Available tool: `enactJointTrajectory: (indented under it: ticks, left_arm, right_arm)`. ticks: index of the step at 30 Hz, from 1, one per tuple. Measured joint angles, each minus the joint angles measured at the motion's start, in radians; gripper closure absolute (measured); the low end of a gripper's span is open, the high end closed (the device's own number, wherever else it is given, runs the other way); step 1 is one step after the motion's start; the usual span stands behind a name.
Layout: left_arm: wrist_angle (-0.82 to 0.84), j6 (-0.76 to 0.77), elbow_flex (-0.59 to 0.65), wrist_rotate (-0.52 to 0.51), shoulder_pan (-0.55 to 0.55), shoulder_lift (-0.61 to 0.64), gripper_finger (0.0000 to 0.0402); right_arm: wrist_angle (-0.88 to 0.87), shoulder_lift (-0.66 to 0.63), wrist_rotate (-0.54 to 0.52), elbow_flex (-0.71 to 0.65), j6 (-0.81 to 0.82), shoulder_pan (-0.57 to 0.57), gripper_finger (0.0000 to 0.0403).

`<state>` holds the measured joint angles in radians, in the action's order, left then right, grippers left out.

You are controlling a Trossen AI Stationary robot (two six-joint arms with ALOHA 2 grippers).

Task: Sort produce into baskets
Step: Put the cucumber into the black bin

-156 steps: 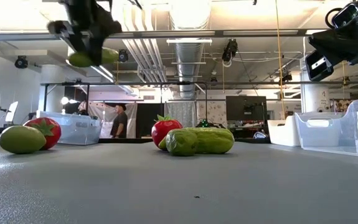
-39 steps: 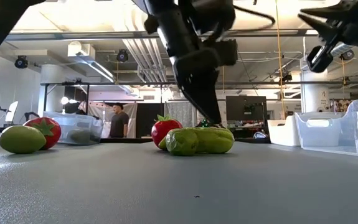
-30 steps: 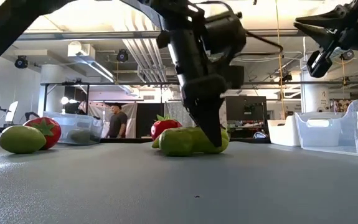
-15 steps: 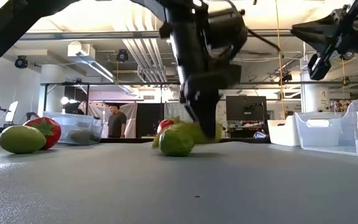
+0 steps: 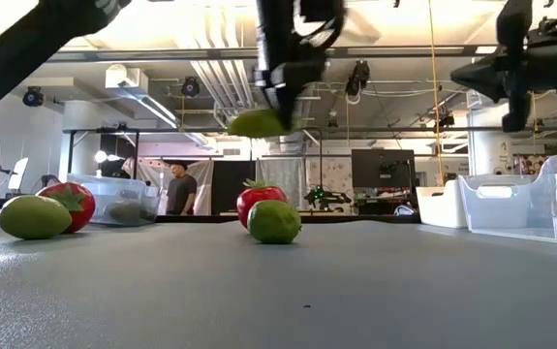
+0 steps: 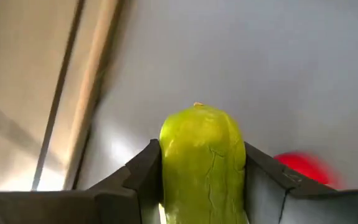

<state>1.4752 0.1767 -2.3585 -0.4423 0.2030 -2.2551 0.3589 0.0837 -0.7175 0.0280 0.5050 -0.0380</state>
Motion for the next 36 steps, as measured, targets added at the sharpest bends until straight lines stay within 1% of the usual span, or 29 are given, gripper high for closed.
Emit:
enactJointTrajectory:
  ticks: [1, 3, 5, 7, 9, 11, 13, 15, 18, 21, 23, 25, 28, 32, 36]
  left_arm:
    - [0.039, 0.041, 0.015, -0.017, 0.04, 0.015, 0.025]
    - [0.108, 0.117, 0.053, -0.059, 0.126, 0.042, 0.025]
    - [0.084, 0.169, 0.119, -0.095, 0.219, 0.09, 0.025]
    - [0.065, 0.213, 0.192, -0.104, 0.309, 0.146, 0.025]
    - [0.037, 0.252, 0.27, -0.153, 0.393, 0.202, 0.0249]
    - [0.019, 0.276, 0.359, -0.205, 0.469, 0.247, 0.0249]
    - [-0.049, 0.292, 0.459, -0.209, 0.543, 0.295, 0.0249]
    - [-0.11, 0.324, 0.564, -0.182, 0.607, 0.353, 0.0249]
    - [-0.225, 0.415, 0.732, -0.165, 0.676, 0.431, 0.0248]
    - [-0.326, 0.489, 0.874, -0.158, 0.706, 0.488, 0.0248]
    - [-0.369, 0.496, 0.942, -0.159, 0.71, 0.518, 0.0248]
    - [-0.396, 0.494, 0.994, -0.161, 0.713, 0.523, 0.0248]
    - [-0.404, 0.493, 1.058, -0.158, 0.716, 0.509, 0.0248]
    - [-0.415, 0.495, 1.129, -0.158, 0.723, 0.48, 0.0247]
    - [-0.439, 0.472, 1.166, -0.161, 0.723, 0.476, 0.0231]
  right_arm:
    - [0.0, 0.0, -0.031, 0.0, -0.001, 0.0, 0.0381]
    - [0.01, 0.0, -0.058, 0.0, -0.001, 0.0, 0.0381]
    - [0.022, 0.0, -0.06, 0.0, -0.001, 0.0, 0.0381]
    - [0.02, 0.001, -0.06, 0.0, -0.001, 0.0, 0.0381]
    - [0.021, 0.001, -0.058, 0.0, 0.0, 0.0, 0.0381]
    - [0.02, 0.001, -0.032, 0.0, -0.001, 0.0, 0.0381]
    - [0.019, 0.002, 0.003, 0.0, -0.01, 0.001, 0.0381]
    - [0.014, 0.005, 0.025, 0.0, -0.02, 0.001, 0.0381]
    - [0.013, 0.005, 0.037, 0.0, -0.046, 0.001, 0.0381]
    - [0.012, 0.005, 0.037, 0.0, -0.062, 0.0, 0.0381]
    - [0.013, 0.005, 0.036, 0.0, -0.08, 0.0, 0.0381]
    - [0.013, 0.005, 0.036, 0.0, -0.116, 0.0, 0.0381]
    - [0.014, 0.005, 0.017, 0.0, -0.16, 0.0, 0.0381]
    - [0.024, 0.004, -0.025, 0.0, -0.159, 0.0, 0.0381]
    - [0.025, 0.004, -0.026, 0.0, -0.166, 0.0, 0.038]
